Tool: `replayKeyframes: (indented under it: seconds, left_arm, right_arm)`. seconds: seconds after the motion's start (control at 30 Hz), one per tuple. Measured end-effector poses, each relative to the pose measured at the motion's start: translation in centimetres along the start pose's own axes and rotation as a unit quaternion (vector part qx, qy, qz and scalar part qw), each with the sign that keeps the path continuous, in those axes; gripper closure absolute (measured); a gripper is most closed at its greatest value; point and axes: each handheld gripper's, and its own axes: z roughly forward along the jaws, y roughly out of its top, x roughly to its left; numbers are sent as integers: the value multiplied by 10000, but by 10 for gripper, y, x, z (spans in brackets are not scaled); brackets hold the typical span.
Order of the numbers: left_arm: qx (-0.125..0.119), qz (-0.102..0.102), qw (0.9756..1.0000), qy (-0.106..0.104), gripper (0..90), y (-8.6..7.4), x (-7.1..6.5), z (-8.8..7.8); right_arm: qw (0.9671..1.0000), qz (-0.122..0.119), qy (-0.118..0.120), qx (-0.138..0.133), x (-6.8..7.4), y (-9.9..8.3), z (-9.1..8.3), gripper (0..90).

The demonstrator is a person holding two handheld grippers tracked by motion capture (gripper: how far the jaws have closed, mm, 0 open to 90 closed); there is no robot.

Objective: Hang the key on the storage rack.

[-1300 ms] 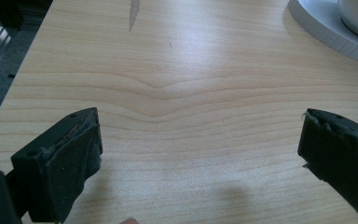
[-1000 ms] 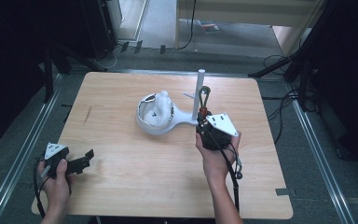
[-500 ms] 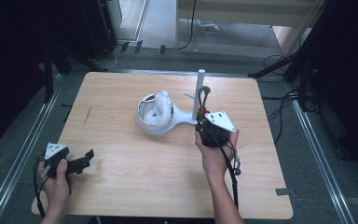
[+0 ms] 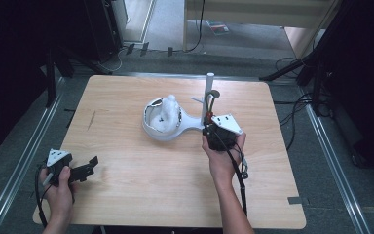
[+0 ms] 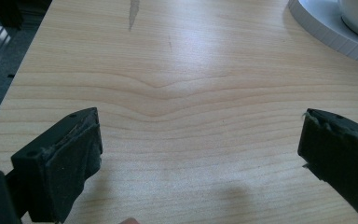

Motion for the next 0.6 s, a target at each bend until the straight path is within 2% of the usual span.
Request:
replayKeyframes:
  seconds: [0.37, 0.6]
  left_arm:
    - [12, 9, 10000, 1, 4, 0, 0, 0]
    - [-1, 1, 10000, 0, 4, 0, 0, 0]
  right_arm:
    - [9999, -74, -85, 37, -2, -2, 17, 681]
    - [9999, -70, 78, -39, -3, -4, 23, 647]
